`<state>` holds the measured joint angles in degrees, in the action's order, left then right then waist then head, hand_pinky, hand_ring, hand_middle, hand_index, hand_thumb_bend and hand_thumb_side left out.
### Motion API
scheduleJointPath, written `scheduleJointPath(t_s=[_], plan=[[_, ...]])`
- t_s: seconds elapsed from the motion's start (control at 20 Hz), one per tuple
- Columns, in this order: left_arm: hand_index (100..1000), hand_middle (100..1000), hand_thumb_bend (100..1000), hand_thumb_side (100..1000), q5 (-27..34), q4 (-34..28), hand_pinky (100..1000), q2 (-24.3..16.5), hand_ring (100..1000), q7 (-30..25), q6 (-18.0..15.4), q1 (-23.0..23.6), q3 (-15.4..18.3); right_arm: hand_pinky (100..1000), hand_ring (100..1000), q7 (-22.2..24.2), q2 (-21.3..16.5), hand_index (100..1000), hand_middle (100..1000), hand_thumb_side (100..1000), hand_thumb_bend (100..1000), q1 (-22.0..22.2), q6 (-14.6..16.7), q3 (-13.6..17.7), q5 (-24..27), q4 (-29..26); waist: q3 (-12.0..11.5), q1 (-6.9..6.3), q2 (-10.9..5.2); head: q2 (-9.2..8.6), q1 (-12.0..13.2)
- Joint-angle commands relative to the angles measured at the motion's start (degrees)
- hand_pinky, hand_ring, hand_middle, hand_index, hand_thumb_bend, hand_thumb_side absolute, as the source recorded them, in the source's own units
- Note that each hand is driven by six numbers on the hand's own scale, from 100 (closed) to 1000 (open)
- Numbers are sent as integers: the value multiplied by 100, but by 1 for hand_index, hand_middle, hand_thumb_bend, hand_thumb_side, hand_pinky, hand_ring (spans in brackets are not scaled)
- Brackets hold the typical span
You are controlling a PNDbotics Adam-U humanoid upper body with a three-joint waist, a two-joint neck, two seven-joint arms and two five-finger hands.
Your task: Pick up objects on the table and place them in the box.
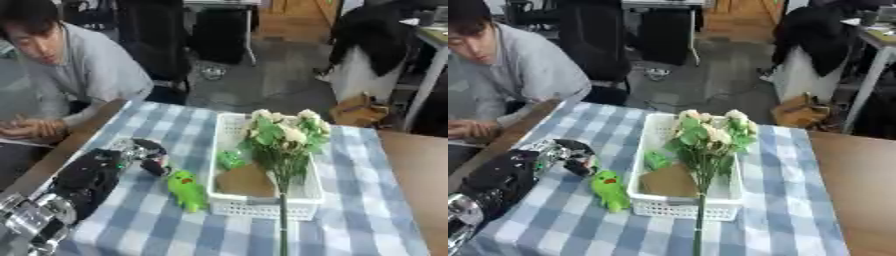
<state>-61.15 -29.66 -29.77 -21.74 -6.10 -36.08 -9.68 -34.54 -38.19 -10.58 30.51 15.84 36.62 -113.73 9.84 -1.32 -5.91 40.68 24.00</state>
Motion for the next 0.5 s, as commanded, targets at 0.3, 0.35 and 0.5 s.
scheduleJointPath(t_s=[0.3,0.35,0.5], plan=[[1000,1000,298,750,-223,122,1000,-62,1000,-375,13,-194,97,733,750,-27,-189,678,690,487,100,-97,53,23,49,-86,4,-3,-3,-56,25],[1000,1000,304,749,-239,137,1000,-48,1000,-385,10,-203,101,733,750,-29,-189,678,690,488,100,-98,54,24,50,-86,4,-3,-3,-55,25],[1000,1000,307,741,-301,188,1000,-15,1000,-424,11,-228,111,733,750,-38,-190,678,690,487,100,-101,55,27,54,-86,4,-2,-3,-56,29]])
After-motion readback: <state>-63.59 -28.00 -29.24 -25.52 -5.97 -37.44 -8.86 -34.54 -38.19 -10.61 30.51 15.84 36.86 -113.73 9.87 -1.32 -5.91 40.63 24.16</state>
